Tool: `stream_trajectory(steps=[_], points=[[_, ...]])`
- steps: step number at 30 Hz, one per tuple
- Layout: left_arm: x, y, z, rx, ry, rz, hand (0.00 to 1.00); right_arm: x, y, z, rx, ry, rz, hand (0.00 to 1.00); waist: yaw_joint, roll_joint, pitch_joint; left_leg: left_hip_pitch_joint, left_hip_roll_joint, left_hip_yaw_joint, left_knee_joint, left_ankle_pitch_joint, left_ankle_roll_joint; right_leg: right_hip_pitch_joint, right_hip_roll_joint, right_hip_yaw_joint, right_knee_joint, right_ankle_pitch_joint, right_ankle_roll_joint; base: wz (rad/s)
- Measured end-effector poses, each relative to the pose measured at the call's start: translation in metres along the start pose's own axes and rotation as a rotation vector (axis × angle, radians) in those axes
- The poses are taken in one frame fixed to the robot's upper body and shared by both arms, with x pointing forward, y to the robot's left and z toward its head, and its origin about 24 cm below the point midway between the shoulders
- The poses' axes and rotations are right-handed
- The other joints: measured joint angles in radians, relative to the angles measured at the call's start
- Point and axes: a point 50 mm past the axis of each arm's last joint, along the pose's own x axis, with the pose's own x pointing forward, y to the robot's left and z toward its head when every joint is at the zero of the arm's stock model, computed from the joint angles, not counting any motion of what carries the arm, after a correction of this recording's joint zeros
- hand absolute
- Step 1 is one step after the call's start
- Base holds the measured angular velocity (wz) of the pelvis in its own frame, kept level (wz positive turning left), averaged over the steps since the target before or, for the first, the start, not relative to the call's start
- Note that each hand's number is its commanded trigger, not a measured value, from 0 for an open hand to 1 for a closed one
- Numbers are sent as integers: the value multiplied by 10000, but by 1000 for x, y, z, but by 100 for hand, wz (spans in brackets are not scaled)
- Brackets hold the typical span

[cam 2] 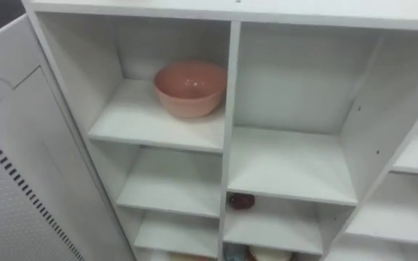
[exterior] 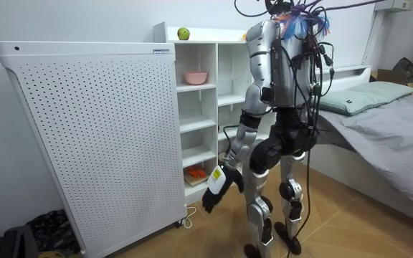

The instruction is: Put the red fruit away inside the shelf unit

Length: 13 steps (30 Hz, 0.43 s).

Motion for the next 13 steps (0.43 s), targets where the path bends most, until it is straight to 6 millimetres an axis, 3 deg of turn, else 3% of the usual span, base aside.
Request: stream_trajectory(steps=[4,8,10,13], points=[[-2,4,-11,186,221,339,0,-7,-28,-26,-3103,962,-402,0,-427,-204,-84,1193,17,46,-669,57,-95,1086,151,-35,-480,-2,2,0],[-3,0,-17,113,533,307,0,-8,-27,-41,-6352,1725,-197,0,-539,-336,-22,1952,64,180,-928,52,-130,1771,247,65,-781,18,12,-15],[-5,-7,-21,159,716,117,0,-9,-28,-46,-7388,2001,-115,0,-553,-310,16,2239,84,195,-1046,47,-141,2041,274,116,-825,48,21,-10],[-9,-15,-30,395,1217,-81,0,-10,-29,-52,-8624,2277,0,0,-542,-302,13,2526,69,261,-1128,10,-160,2288,314,235,-852,55,20,-9]])
